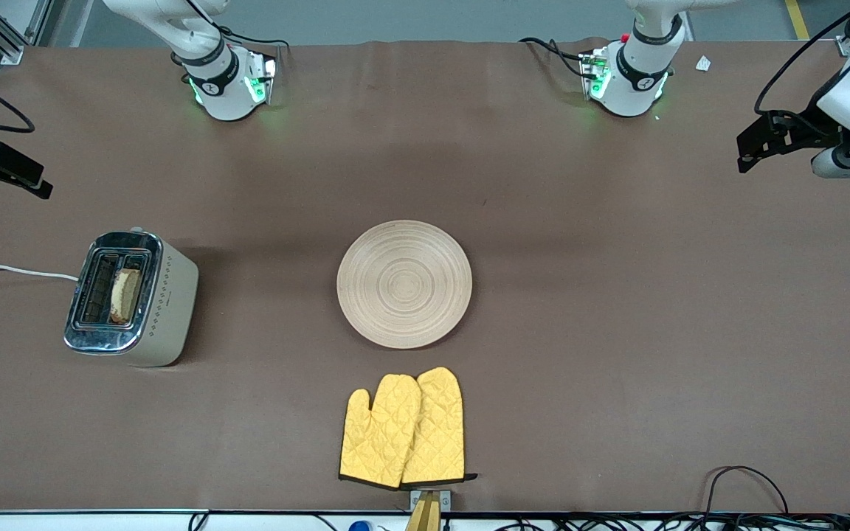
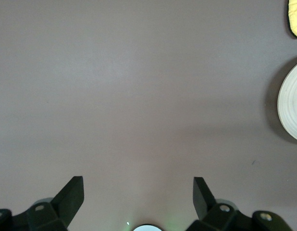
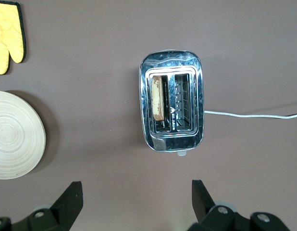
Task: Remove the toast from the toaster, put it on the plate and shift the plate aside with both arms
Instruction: 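Reach the right gripper down and grasp the bread slice in the toaster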
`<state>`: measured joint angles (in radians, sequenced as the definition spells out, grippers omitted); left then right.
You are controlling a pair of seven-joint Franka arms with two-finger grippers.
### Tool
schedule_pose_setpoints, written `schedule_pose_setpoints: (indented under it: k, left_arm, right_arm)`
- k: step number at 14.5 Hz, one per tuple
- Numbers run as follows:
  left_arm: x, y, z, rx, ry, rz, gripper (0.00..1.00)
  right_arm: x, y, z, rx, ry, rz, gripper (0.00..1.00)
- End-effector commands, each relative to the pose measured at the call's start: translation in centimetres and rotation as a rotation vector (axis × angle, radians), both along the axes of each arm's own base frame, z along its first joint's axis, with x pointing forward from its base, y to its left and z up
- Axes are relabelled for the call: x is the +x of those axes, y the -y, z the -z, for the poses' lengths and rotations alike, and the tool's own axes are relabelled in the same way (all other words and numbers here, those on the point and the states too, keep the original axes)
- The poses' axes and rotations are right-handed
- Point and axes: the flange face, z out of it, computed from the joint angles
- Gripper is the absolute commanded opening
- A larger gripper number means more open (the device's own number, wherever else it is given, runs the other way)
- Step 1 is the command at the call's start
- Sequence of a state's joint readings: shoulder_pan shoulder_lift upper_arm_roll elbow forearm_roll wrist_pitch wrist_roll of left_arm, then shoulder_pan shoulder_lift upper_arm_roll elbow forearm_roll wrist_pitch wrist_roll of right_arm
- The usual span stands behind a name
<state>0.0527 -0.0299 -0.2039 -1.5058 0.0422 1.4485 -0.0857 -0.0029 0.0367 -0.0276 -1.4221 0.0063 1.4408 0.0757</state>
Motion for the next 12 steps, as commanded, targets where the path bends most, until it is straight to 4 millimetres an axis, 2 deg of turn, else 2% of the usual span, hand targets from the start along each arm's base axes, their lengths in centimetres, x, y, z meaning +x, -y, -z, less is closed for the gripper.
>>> schedule_pose_setpoints:
  k: [1,10,11,12]
  left_arm:
    - [0.0,-0.2,-0.3,-0.017,0.007,0.013,1.00]
    - [0.5,-0.5,0.4,-0.020,-0.007,0.013,1.00]
    - [0.5,-0.6,0.5,-0.023,-0.009,0.010,1.00]
    - [0.5,-0.7,0.4,-0.029,-0.008,0.009,1.00]
  right_arm:
    - [-0.4,0.1,-0.1,0.017,0.000,-0.005,1.00]
    - [-0.3,0.3,-0.3,0.011,0.006,-0.003,1.00]
    - [-0.1,0.7,-0.1,0.014,0.008,0.006,1.00]
    - [0.9,1.0,1.4,0.019,-0.007,0.012,1.00]
